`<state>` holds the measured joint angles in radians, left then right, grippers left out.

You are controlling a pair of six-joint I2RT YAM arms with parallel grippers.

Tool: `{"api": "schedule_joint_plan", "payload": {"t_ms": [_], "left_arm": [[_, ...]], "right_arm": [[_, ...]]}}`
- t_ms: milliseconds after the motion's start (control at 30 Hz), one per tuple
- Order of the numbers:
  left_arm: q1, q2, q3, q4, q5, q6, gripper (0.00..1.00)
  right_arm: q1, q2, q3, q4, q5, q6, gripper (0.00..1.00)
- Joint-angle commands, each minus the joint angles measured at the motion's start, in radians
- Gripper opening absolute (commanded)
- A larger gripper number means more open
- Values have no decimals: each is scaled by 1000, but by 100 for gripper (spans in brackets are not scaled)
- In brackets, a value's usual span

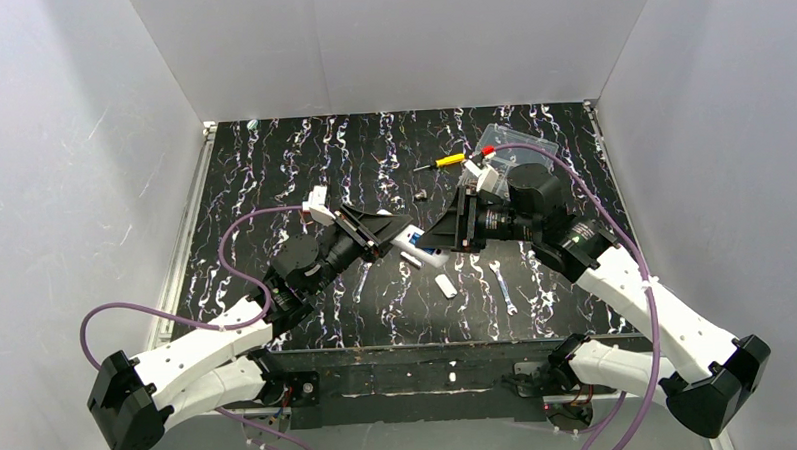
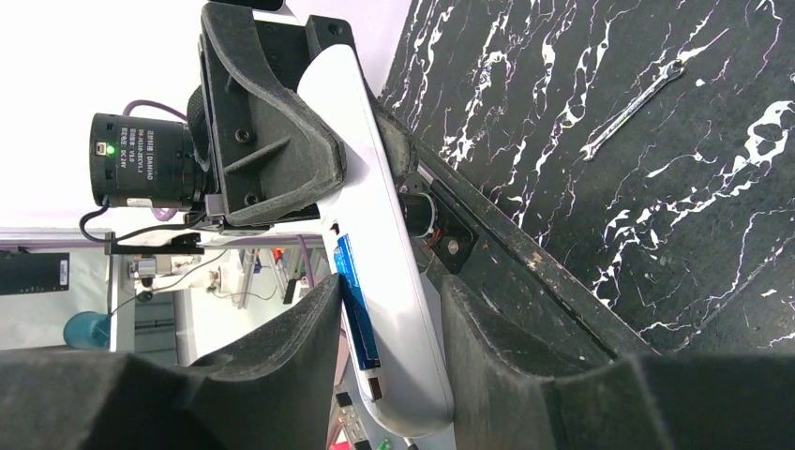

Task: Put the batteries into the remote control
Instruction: Load the battery into the remote control, then pick up the battery cover at the center of the board.

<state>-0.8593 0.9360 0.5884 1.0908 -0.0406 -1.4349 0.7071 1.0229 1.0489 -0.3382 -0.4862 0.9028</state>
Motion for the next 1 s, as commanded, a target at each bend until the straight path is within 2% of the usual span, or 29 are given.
{"api": "schedule_joint_plan", "payload": {"t_ms": [0,100,167,200,300,433,467,567,600,633,700,800,967], "left_arm": [[-3,-14,34,86,1,19,0],[-3,-16,30,85,1,21,0],[-3,-20,28,84,-1,21,0],[-3,-22,26,83,-1,21,0],[-3,-26,18,84,-5,22,0],[-4,-52,4,56,-10,41,0],[-4,-71,-4,25,-8,51,0],[-3,-163,-46,-135,-22,82,0],[-3,-268,-62,-341,-43,114,0],[-3,-340,-68,-481,-60,137,0],[-2,-426,-69,-636,-90,164,0],[-1,-466,-71,-692,-104,177,0],[-1,-446,-73,-666,-93,164,0]], "right_arm": [[4,3,15,23,-5,-13,30],[4,1,14,16,3,-18,22],[4,0,16,11,10,-22,22],[3,-2,15,10,14,-23,25],[5,-14,8,32,18,-18,51],[-7,-55,5,45,60,-28,74],[-28,-72,21,3,87,-55,76],[-108,-108,68,-164,211,-132,76],[-154,-111,80,-299,330,-187,74],[-155,-85,72,-358,407,-240,72],[-145,-40,14,-388,469,-292,71],[-22,4,-63,-330,611,-311,71],[108,107,-103,-272,725,-308,73]]}}
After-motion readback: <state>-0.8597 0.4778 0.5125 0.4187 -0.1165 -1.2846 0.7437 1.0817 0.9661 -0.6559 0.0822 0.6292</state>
